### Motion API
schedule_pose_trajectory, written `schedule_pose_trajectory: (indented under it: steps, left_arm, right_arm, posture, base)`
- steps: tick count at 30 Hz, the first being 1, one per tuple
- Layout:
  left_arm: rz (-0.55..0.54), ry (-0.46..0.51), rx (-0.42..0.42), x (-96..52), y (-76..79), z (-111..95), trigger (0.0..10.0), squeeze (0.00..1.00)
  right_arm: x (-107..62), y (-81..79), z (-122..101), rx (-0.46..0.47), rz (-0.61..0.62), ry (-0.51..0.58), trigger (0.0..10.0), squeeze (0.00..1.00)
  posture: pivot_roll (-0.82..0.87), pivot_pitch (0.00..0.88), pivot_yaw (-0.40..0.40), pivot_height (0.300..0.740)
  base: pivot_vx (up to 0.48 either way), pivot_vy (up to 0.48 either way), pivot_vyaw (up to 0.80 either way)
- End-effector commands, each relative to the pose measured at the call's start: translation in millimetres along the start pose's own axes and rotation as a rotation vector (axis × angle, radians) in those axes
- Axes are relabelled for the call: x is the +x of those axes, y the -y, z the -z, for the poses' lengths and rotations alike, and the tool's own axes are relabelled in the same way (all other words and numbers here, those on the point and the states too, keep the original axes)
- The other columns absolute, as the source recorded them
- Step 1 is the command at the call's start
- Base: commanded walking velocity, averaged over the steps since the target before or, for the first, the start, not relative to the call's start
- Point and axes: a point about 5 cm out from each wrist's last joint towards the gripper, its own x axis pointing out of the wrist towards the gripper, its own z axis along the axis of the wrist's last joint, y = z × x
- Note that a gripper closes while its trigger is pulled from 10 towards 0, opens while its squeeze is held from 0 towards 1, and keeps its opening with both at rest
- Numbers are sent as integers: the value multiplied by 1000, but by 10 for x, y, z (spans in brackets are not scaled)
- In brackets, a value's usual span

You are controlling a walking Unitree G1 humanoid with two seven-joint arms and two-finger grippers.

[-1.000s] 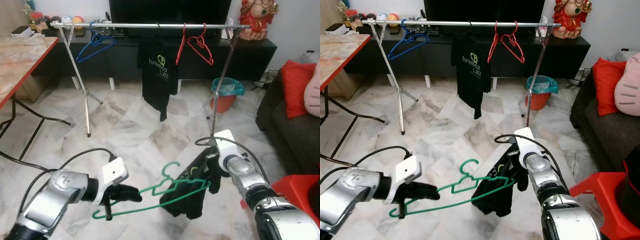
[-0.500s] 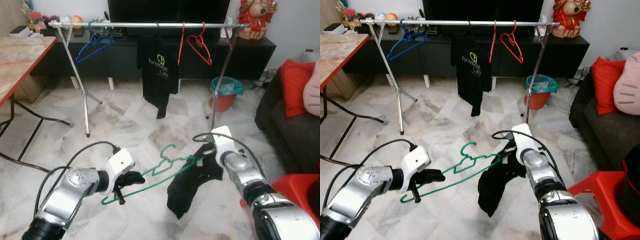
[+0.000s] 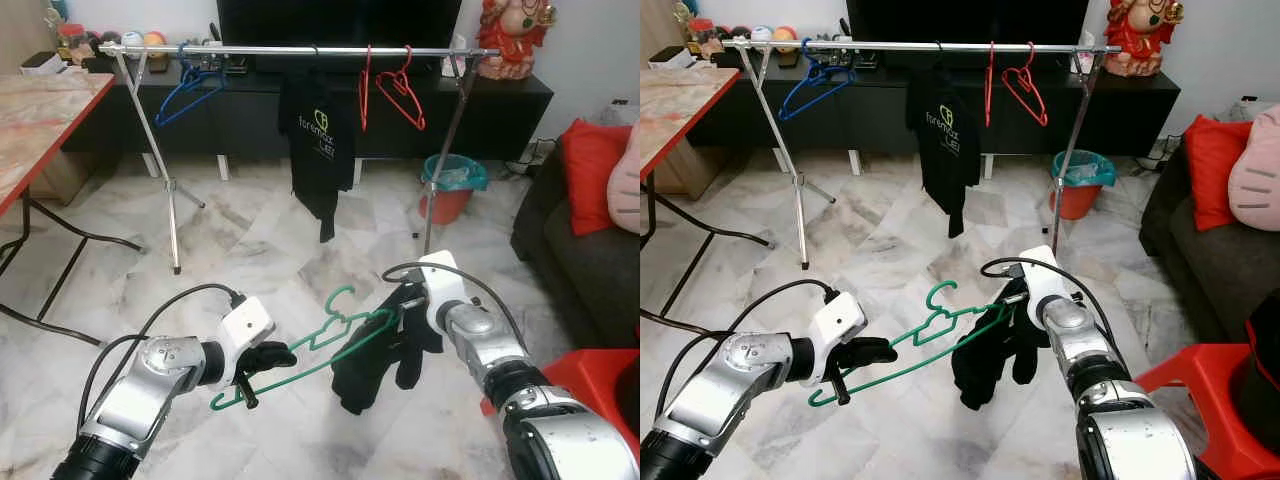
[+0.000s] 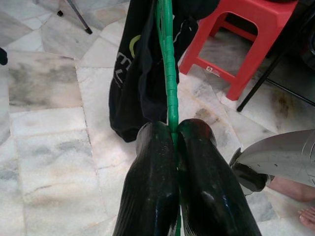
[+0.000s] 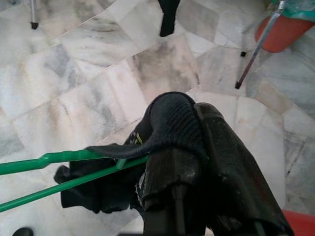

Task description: Hang hanger

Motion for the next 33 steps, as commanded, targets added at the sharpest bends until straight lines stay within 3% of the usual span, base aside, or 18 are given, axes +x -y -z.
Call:
schedule_pose_trajectory:
  steps: [1,8,13,22,28,33]
  left_arm:
    - [3,20,2,-7,-16,-44,10000,0]
    - [-12,29,6,12,-30,-48,10000,0]
    - [-148,43,33,53,-166,-87,10000,0]
    - [55,49,-17,39,30,-48,10000,0]
    - [115,53,-41,-1,65,-36,10000,0]
    - [130,46,-46,-8,74,-38,10000,0]
  right_arm:
    - [-1,1,-99,1,-12,30,10000,0]
    - [-9,-89,-51,-15,-119,-3,10000,0]
    - [-31,-108,-9,-57,-192,-37,10000,0]
    - [-102,-10,-78,-91,-240,-17,10000,0]
    - [-128,79,-261,-96,-220,43,10000,0]
    - [-153,61,-398,-101,-235,82,10000,0]
  posture:
    - [30,0,-39,740]
    - [27,0,-38,740]
    - [22,0,-37,740]
    - [13,0,-38,740]
    - [13,0,-40,740]
    - [14,0,-41,740]
  base:
    - [0,0,0]
    - [0,0,0]
    - [0,0,0]
    - [0,0,0]
    - [0,0,0]
    - [0,0,0]
